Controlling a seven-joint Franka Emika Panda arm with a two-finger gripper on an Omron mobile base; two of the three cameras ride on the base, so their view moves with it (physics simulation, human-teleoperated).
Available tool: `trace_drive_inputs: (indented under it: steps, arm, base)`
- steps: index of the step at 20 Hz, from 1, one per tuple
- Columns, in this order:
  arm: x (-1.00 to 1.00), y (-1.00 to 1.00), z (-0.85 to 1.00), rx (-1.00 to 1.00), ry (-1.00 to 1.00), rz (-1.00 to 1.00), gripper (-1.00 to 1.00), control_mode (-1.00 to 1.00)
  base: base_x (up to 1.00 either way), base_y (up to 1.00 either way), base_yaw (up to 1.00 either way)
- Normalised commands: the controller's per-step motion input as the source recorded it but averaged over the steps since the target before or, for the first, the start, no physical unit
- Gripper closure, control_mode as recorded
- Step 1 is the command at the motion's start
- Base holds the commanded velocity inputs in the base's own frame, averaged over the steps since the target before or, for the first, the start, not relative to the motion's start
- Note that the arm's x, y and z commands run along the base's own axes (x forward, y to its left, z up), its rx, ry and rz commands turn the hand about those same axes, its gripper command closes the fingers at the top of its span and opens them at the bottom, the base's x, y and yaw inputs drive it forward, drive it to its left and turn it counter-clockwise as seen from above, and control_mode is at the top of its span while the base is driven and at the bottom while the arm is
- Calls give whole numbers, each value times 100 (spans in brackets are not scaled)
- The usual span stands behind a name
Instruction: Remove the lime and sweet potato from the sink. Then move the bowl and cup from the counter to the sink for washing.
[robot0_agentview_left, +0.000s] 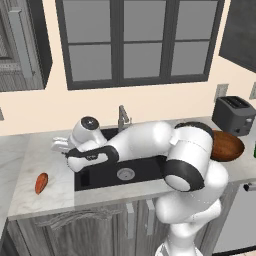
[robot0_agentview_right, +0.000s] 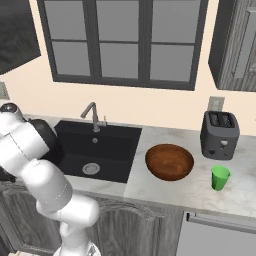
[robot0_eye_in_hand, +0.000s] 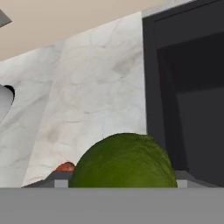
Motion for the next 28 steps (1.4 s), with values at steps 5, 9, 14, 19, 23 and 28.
trace_drive_inputs:
  steps: [5,9,14,19,23,28]
  arm:
    - [17,23,-14,0,1,0,100,-100]
    - [15,24,-16,0,1,0,100,-100]
    - [10,23,-16,0,4,0,100,-100]
    - [8,23,-13,0,5,0,100,-100]
    - [7,22,-13,0,7,0,100,-100]
    - [8,17,-12,0,8,0,100,-100]
  base:
    - [0,0,0]
    - [0,0,0]
    - [0,0,0]
    - [0,0,0]
    - [0,0,0]
    - [0,0,0]
